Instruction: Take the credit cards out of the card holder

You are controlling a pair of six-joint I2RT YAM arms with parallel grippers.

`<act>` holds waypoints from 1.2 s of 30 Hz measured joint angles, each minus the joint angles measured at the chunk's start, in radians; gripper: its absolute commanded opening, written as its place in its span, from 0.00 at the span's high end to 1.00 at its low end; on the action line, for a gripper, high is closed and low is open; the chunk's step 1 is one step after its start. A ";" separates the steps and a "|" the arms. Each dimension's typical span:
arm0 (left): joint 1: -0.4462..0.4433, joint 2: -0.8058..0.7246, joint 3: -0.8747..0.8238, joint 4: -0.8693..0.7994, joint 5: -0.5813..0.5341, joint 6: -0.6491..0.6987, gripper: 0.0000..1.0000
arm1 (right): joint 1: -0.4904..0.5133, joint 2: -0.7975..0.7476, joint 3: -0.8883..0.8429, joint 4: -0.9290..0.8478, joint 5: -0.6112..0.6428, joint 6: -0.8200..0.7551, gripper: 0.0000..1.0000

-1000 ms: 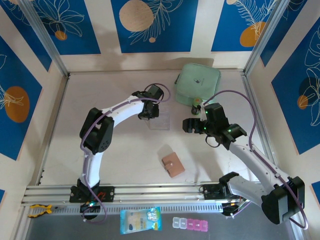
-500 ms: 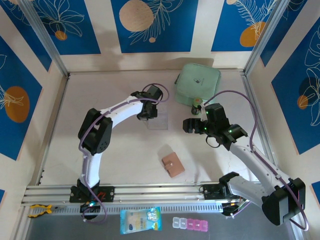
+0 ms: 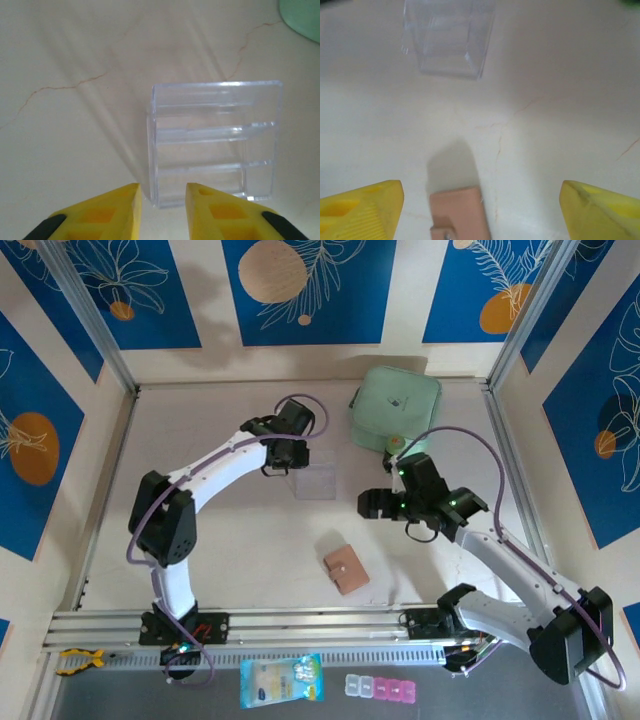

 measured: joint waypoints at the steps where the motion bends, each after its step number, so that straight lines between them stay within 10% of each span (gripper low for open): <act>1: 0.006 -0.025 -0.019 0.003 0.013 0.005 0.65 | 0.031 0.013 0.000 -0.013 -0.002 0.008 0.18; 14: 0.183 -0.310 -0.204 -0.011 0.172 0.113 0.55 | 0.410 0.220 0.005 -0.164 0.088 0.308 0.05; 36: 0.388 -0.574 -0.356 -0.113 0.198 0.386 0.49 | 0.676 0.585 0.135 -0.026 -0.153 0.433 0.10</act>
